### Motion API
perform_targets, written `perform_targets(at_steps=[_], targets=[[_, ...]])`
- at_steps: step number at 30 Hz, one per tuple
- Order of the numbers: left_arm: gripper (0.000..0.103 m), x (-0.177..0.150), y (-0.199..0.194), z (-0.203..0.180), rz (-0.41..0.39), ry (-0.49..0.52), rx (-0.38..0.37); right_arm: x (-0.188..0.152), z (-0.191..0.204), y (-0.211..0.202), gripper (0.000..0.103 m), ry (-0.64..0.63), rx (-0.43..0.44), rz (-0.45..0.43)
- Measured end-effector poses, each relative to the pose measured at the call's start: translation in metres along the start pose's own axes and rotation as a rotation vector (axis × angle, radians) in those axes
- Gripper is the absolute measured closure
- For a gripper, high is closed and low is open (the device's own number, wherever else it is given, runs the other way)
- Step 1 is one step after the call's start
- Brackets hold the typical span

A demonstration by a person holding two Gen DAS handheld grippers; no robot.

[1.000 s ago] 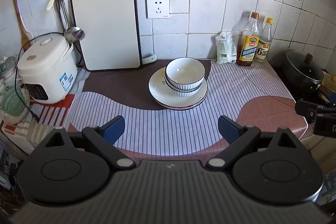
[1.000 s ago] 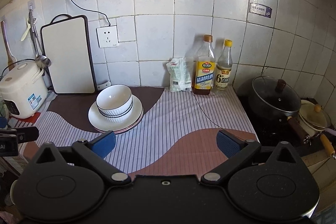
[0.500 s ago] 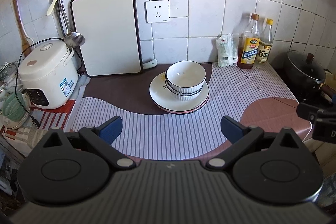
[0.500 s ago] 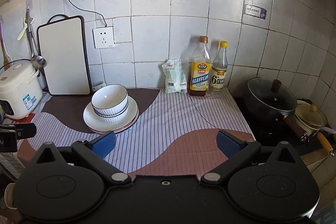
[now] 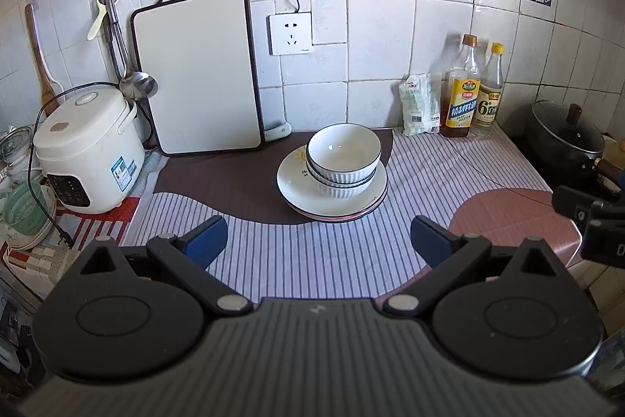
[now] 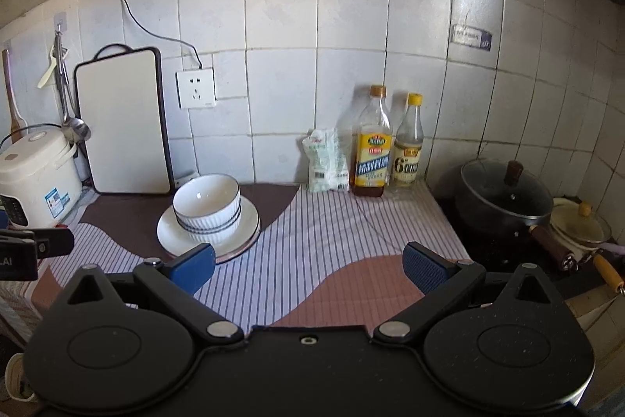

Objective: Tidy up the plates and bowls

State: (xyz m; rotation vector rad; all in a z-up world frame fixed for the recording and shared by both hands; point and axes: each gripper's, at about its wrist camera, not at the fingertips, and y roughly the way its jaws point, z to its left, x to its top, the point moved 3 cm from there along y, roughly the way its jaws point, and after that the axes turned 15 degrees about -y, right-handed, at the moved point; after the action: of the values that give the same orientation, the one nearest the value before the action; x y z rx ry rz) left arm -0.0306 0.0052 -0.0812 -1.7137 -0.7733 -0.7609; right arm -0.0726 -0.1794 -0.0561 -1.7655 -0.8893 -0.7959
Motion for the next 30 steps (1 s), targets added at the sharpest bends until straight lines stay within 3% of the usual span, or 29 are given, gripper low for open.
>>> perform_targets(at_steps=[5, 30], targets=[[0.002, -0.002, 0.002, 0.003, 0.004, -0.014, 0.001, 0.002, 0.002, -0.001, 0.000, -0.013, -0.039, -0.017], [0.002, -0.006, 0.004, 0.008, 0.013, -0.035, 0.000, -0.006, 0.004, 0.016, 0.000, 0.021, 0.012, 0.078]])
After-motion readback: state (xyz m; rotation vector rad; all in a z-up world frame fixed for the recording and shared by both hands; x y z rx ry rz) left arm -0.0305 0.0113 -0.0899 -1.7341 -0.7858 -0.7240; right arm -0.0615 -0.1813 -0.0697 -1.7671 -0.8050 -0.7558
